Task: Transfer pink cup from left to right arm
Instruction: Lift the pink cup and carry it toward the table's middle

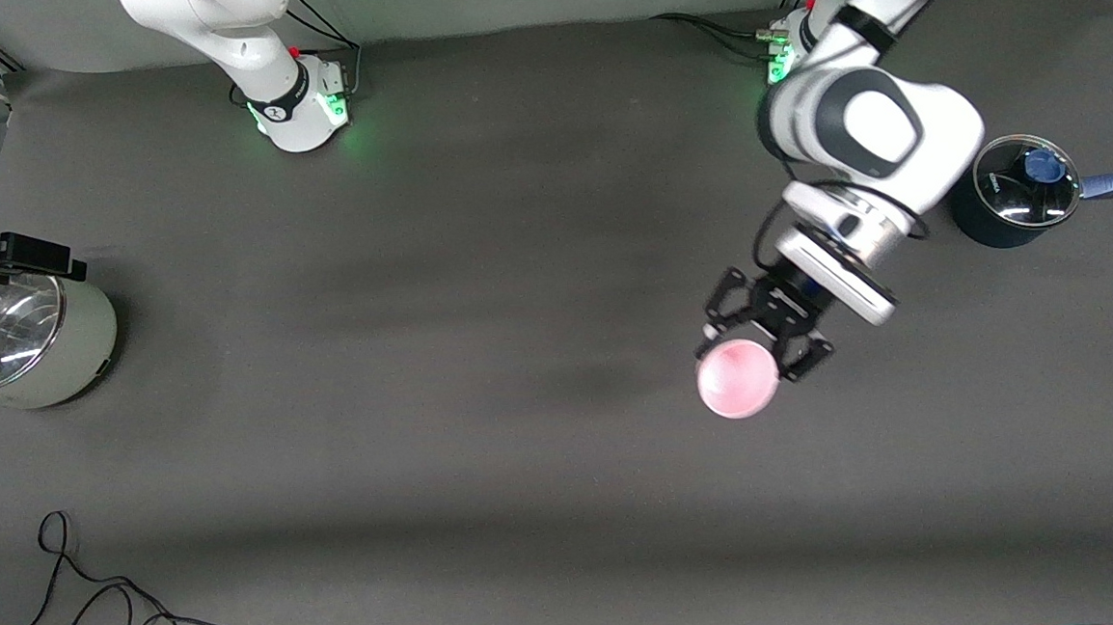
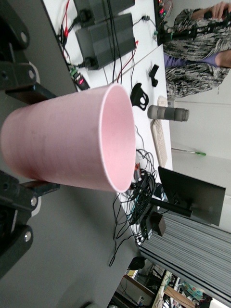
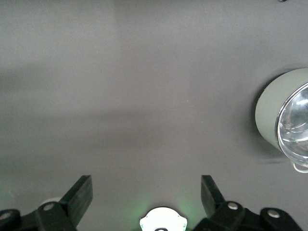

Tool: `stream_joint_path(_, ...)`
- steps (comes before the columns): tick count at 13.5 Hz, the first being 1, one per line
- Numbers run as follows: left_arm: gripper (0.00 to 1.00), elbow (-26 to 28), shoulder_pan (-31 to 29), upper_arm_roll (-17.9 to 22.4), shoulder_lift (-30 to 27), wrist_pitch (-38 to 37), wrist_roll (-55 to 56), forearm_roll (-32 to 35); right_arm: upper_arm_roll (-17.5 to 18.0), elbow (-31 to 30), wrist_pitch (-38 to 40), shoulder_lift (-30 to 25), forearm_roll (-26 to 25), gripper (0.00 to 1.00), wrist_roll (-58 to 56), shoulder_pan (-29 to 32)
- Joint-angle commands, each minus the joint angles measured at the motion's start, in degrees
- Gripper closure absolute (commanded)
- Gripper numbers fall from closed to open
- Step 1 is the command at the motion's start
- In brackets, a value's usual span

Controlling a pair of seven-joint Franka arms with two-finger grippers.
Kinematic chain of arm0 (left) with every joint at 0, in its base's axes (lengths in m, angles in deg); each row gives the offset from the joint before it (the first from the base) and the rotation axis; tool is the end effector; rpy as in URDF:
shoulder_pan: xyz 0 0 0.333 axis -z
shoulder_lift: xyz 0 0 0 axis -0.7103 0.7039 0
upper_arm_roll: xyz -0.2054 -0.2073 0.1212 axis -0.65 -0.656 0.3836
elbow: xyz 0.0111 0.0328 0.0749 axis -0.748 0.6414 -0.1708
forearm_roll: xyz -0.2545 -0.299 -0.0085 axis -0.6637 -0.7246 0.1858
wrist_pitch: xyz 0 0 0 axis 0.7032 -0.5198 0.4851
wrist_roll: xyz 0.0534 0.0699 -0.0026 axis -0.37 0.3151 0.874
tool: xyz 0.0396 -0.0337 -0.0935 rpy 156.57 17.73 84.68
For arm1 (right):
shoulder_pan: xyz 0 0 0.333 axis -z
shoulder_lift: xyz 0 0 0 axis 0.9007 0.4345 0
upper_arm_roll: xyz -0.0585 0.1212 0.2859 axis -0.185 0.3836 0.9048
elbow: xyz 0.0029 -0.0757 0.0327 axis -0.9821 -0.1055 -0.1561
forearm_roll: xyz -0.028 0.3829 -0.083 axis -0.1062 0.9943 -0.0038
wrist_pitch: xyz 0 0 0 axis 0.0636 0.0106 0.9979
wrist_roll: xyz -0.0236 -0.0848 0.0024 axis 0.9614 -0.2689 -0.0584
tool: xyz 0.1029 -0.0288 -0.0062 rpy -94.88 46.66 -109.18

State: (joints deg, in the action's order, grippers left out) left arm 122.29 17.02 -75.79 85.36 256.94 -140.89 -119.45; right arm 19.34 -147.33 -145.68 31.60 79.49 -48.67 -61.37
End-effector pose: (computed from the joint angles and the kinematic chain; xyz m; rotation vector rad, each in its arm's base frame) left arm 0.5484 -0.2541 0.4350 2.1850 -0.6504 1.2421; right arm 0.5635 -0.0438 0.6190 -3.0870 0.1190 0.2622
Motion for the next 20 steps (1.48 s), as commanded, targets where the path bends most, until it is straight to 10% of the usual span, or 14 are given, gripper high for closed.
stream_joint_path(1, 0.54, 1.37, 0.02, -6.04, -2.01, 6.21, 0.25, -1.72, 0.32, 1.83, 1.15, -0.85, 2.05, 0.0, 2.08, -0.5)
stream_joint_path(5, 0.55, -0.11, 7.75, -7.21, -2.01, 9.57, 0.6, -1.98, 1.72, 4.99, 1.07, -0.51, 12.51, 0.0, 20.06, -3.3)
stream_joint_path(20, 0.55, -4.78, 11.28, -6.77, -1.39, 9.57, 0.52, -1.45, 1.73, 19.94, -19.13, 13.64, 11.38, 0.0, 71.96, -34.5)
